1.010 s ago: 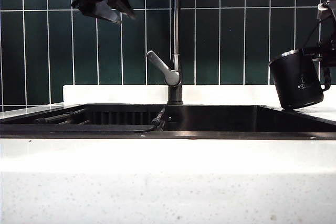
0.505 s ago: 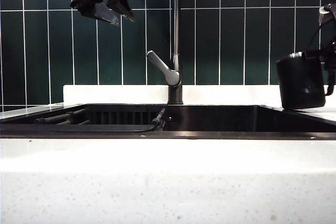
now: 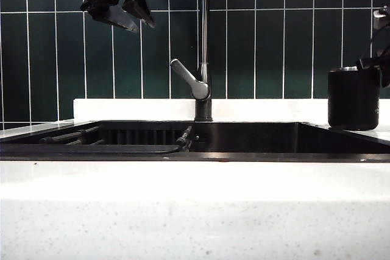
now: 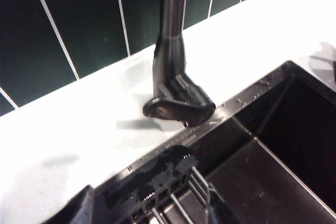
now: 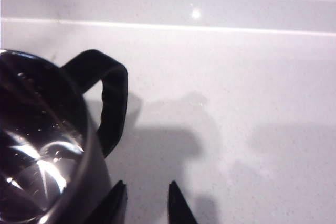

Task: Pick up the mug next to the sink, go to the faucet to get some water, pour the water into the sink, and finally put the mug back to its place.

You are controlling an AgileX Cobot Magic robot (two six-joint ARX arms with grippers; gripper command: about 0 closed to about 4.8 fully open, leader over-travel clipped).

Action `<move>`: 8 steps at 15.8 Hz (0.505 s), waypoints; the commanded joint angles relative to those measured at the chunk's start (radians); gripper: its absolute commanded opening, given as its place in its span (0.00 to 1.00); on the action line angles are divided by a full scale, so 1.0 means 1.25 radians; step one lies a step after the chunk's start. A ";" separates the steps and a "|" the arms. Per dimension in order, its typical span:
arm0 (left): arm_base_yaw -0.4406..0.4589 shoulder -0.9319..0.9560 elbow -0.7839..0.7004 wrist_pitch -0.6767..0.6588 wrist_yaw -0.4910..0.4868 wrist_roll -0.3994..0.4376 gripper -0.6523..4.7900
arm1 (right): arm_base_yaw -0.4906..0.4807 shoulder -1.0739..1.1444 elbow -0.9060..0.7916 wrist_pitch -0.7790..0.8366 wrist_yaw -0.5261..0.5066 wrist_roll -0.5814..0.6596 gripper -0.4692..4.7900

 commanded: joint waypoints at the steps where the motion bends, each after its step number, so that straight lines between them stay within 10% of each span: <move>1: -0.002 -0.007 0.002 -0.002 0.003 0.002 0.61 | -0.001 -0.014 0.002 -0.006 0.010 0.001 0.31; 8: 0.001 -0.090 0.001 -0.066 -0.033 0.026 0.61 | -0.019 -0.138 0.002 -0.080 0.044 0.015 0.28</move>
